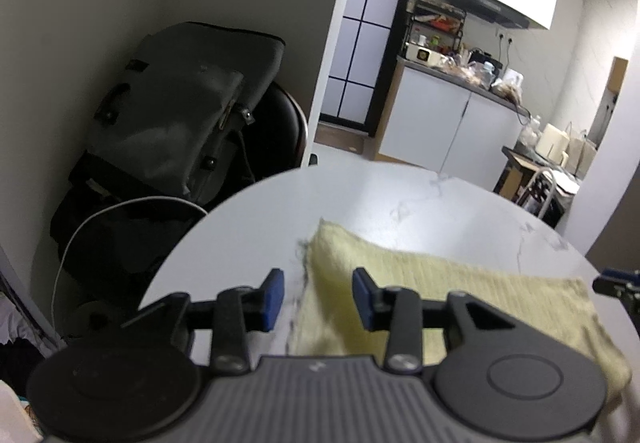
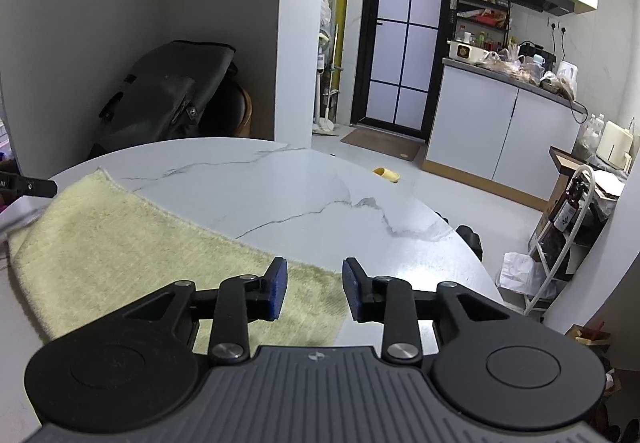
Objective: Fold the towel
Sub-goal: 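Open both grippers and release the folded towel onto the table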
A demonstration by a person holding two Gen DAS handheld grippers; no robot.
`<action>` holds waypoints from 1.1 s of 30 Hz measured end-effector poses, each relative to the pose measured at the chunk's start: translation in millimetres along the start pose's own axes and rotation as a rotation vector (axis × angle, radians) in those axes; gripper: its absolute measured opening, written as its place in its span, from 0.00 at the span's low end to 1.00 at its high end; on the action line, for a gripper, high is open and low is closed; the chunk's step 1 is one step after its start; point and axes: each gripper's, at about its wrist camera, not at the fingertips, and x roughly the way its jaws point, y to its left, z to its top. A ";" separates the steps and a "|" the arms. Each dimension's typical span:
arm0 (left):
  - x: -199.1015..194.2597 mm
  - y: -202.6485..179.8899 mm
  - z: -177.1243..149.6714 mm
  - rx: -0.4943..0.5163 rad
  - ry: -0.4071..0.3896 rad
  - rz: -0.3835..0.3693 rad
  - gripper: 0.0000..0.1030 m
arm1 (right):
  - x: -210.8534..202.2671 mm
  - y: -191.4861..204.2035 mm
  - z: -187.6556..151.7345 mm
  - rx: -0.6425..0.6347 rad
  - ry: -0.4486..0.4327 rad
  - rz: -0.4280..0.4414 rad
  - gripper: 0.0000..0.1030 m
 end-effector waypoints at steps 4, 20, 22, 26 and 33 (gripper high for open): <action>-4.2 0.7 -7.7 0.015 0.010 -0.005 0.34 | -8.0 4.8 -2.2 -0.002 -0.007 0.009 0.33; -15.2 -5.4 -27.0 0.067 0.029 -0.062 0.29 | -10.5 21.3 -17.3 -0.028 0.049 0.076 0.33; -14.7 -5.3 -28.6 0.065 0.033 -0.056 0.29 | -10.8 23.4 -19.2 -0.032 0.056 0.084 0.33; -15.9 -1.5 -26.1 0.053 0.017 -0.044 0.28 | -11.3 27.5 -23.0 -0.038 0.071 0.101 0.33; -7.4 -5.2 -25.2 0.074 0.026 -0.039 0.28 | -10.1 33.6 -29.9 -0.049 0.102 0.129 0.33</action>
